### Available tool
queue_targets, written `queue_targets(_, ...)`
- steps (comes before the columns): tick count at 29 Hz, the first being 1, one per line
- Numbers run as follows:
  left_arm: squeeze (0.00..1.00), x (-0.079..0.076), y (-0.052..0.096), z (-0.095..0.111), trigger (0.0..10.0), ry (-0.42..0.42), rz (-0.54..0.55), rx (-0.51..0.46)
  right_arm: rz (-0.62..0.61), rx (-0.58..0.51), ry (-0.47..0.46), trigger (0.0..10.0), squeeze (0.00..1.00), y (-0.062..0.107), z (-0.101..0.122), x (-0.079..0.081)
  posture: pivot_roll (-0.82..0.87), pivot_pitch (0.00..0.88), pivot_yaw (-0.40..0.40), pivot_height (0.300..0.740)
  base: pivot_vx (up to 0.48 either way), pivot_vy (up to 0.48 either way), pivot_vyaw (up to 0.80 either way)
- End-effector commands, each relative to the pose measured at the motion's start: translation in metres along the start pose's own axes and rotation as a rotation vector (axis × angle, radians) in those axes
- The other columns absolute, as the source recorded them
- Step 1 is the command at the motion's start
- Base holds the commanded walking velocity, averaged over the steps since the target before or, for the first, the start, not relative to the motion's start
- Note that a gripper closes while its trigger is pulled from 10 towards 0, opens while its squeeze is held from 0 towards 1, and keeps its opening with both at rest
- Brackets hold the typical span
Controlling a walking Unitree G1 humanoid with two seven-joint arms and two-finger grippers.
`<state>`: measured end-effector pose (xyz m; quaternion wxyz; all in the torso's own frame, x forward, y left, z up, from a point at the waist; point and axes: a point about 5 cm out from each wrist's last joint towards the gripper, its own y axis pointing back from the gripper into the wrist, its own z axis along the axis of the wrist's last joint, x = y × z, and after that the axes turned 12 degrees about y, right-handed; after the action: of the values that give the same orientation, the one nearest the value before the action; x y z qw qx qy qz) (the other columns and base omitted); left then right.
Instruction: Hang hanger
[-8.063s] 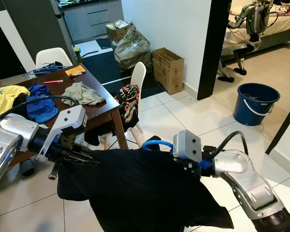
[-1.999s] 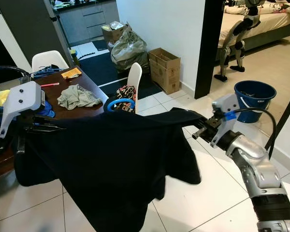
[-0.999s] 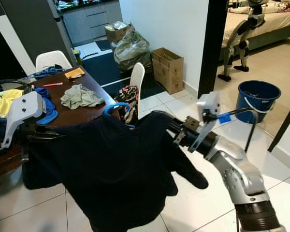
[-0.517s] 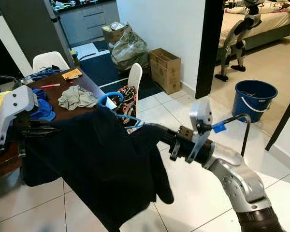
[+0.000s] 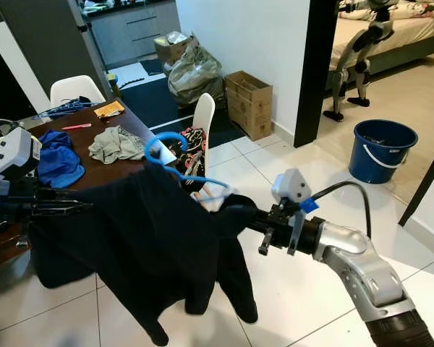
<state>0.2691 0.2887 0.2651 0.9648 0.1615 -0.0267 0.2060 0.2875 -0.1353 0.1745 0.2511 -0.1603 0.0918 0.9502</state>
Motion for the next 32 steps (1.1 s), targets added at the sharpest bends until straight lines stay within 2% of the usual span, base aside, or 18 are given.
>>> queue_targets(1, 0.0, -0.003, 0.004, 0.008, 10.0, -0.007, -0.019, -0.041, 0.026, -0.002, 0.025, 0.0, 0.0, -0.006, 0.002, 0.005, -0.01, 0.0, 0.136, 0.74, 0.0, 0.0, 0.0)
queue_targets(5, 0.0, -0.007, 0.004, 0.005, 10.0, 0.003, -0.045, -0.043, -0.019, 0.026, 0.036, 0.0, 0.0, -0.004, -0.001, 0.0, -0.01, 0.0, 0.143, 0.74, 0.0, 0.0, 0.0)
queue_targets(9, 0.0, -0.007, 0.008, 0.003, 10.0, 0.008, -0.028, -0.053, -0.061, 0.043, 0.038, 0.0, 0.0, 0.0, -0.004, -0.005, -0.01, 0.0, 0.144, 0.74, 0.0, 0.0, 0.0)
queue_targets(10, 0.0, -0.004, 0.011, 0.002, 10.0, 0.01, 0.019, -0.079, -0.082, 0.041, 0.037, 0.0, 0.0, -0.001, -0.004, -0.007, -0.01, 0.0, 0.149, 0.74, 0.0, 0.0, 0.0)
queue_targets(11, 0.0, -0.004, 0.011, 0.002, 10.0, 0.01, 0.019, -0.079, -0.082, 0.041, 0.037, 0.0, 0.0, -0.001, -0.004, -0.007, -0.01, 0.0, 0.149, 0.74, 0.0, 0.0, 0.0)
queue_targets(14, 0.0, -0.004, 0.024, -0.008, 10.0, 0.089, 0.102, -0.144, -0.171, 0.029, 0.024, 0.0, 0.0, -0.003, -0.005, -0.014, -0.01, 0.0, 0.147, 0.74, 0.0, 0.0, 0.0)
queue_targets(17, 0.0, -0.009, 0.026, -0.014, 10.0, 0.125, 0.087, -0.141, -0.211, 0.035, 0.021, 0.0, 0.0, -0.002, -0.006, -0.018, -0.01, 0.0, 0.146, 0.74, 0.0, 0.0, 0.0)
queue_targets(20, 0.0, -0.024, 0.028, -0.033, 10.0, 0.218, 0.03, -0.093, -0.331, 0.044, 0.027, 0.0, 0.0, 0.004, -0.006, -0.036, 0.0, 0.0, 0.142, 0.74, 0.0, 0.0, 0.0)
queue_targets(22, 0.0, -0.028, 0.027, -0.037, 10.0, 0.247, 0.026, -0.1, -0.382, 0.034, 0.032, 0.0, 0.0, 0.008, -0.003, -0.044, 0.0, 0.0, 0.141, 0.74, 0.0, 0.0, 0.0)
queue_targets(28, 0.0, -0.033, 0.023, -0.042, 10.0, 0.266, 0.008, -0.097, -0.392, -0.021, 0.039, 0.0, 0.0, 0.009, 0.006, -0.049, 0.0, 0.0, 0.139, 0.74, 0.0, 0.0, 0.0)
queue_targets(32, 0.0, -0.038, 0.018, -0.044, 10.0, 0.285, -0.004, -0.094, -0.347, -0.064, 0.059, 0.0, 0.0, 0.013, 0.014, -0.05, 0.01, 0.0, 0.135, 0.74, 0.0, 0.0, 0.0)
